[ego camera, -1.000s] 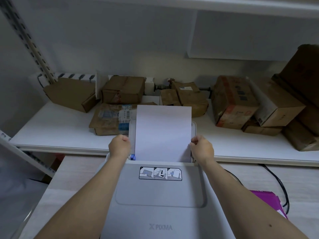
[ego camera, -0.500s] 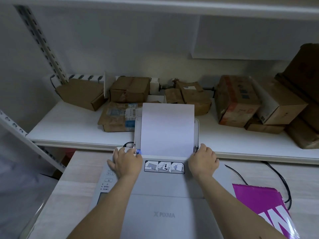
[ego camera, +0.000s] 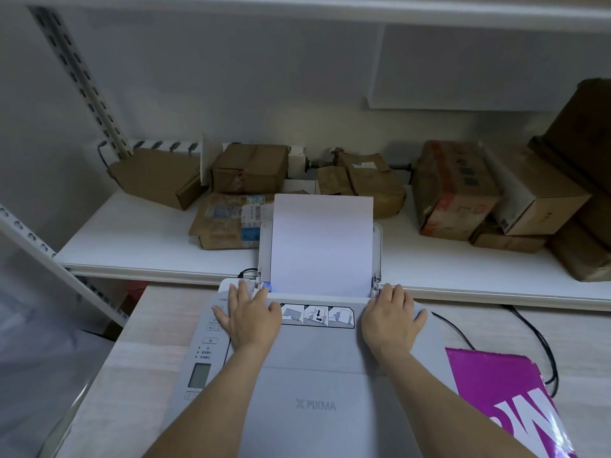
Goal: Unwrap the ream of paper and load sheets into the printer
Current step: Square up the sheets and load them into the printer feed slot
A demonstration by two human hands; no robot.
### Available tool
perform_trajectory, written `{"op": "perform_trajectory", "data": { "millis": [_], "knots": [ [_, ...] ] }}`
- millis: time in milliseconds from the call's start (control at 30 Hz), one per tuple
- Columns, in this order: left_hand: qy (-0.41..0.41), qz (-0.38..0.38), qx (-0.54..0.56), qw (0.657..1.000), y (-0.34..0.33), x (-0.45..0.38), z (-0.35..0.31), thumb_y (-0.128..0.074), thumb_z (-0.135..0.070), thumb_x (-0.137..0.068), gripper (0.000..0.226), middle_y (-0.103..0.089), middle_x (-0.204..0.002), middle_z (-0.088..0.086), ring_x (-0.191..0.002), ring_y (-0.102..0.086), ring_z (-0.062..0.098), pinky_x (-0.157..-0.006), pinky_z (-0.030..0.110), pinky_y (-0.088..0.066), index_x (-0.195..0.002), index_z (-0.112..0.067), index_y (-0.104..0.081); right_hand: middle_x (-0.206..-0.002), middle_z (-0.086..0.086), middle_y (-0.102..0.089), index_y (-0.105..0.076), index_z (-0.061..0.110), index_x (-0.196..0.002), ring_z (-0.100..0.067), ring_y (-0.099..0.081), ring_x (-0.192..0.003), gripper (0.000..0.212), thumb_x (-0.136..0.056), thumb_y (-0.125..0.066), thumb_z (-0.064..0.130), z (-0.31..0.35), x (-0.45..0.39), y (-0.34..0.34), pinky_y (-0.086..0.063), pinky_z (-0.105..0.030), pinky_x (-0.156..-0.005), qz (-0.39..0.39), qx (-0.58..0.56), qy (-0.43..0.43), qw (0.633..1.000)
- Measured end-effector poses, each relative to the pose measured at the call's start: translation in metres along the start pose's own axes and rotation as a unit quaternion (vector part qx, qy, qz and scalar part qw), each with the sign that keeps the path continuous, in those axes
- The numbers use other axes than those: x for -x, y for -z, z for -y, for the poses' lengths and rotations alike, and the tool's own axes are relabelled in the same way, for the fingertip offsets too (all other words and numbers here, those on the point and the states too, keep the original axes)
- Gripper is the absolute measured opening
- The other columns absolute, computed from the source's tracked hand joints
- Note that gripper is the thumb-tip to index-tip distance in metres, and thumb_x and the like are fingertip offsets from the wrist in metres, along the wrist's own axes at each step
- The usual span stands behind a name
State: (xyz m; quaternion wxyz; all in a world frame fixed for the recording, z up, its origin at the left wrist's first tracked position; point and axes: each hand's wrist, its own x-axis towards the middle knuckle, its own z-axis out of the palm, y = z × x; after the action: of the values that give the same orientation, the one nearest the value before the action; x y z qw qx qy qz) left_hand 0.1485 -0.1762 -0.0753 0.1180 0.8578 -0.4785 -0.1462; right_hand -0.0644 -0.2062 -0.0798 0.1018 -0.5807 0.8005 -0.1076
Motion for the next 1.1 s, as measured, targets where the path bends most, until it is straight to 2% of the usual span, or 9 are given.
{"op": "perform_trajectory", "data": {
  "millis": [367,833,1100],
  "knots": [
    [0.004,-0.001,0.007,1.0,-0.0009,-0.0019,0.0021,-0.031,-0.042,-0.096,0.04,-0.015,-0.162,-0.002,-0.151,0.0,0.018,-0.117,0.055,0.004,-0.131,-0.045,-0.051,-0.152,-0.002,-0.035,-0.036,0.017,-0.142,-0.021,-0.027,-0.141,0.047,-0.098,-0.028,0.029,0.0018,0.0007,-0.0006,-0.012,-0.059,-0.113,0.01,0.028,0.01,1.0],
    [-0.008,0.032,0.003,0.999,0.0001,-0.0041,0.0035,-0.027,-0.039,-0.097,0.039,-0.009,-0.163,-0.005,-0.151,0.008,0.019,-0.117,0.056,0.004,-0.124,-0.05,-0.053,-0.153,-0.003,-0.033,-0.035,0.016,-0.143,-0.023,-0.026,-0.142,0.048,-0.098,-0.026,0.03,0.0027,0.0012,-0.0013,-0.011,-0.06,-0.113,0.018,0.032,0.011,0.999],
    [-0.007,0.033,0.004,0.999,-0.0003,-0.0045,0.0044,-0.027,-0.039,-0.097,0.04,-0.009,-0.163,-0.006,-0.151,0.008,0.019,-0.117,0.056,0.005,-0.127,-0.051,-0.051,-0.154,-0.002,-0.031,-0.033,0.017,-0.145,-0.023,-0.024,-0.143,0.048,-0.099,-0.024,0.031,0.0013,0.0009,-0.002,-0.01,-0.059,-0.114,0.021,0.03,0.013,0.999]
  ]
}}
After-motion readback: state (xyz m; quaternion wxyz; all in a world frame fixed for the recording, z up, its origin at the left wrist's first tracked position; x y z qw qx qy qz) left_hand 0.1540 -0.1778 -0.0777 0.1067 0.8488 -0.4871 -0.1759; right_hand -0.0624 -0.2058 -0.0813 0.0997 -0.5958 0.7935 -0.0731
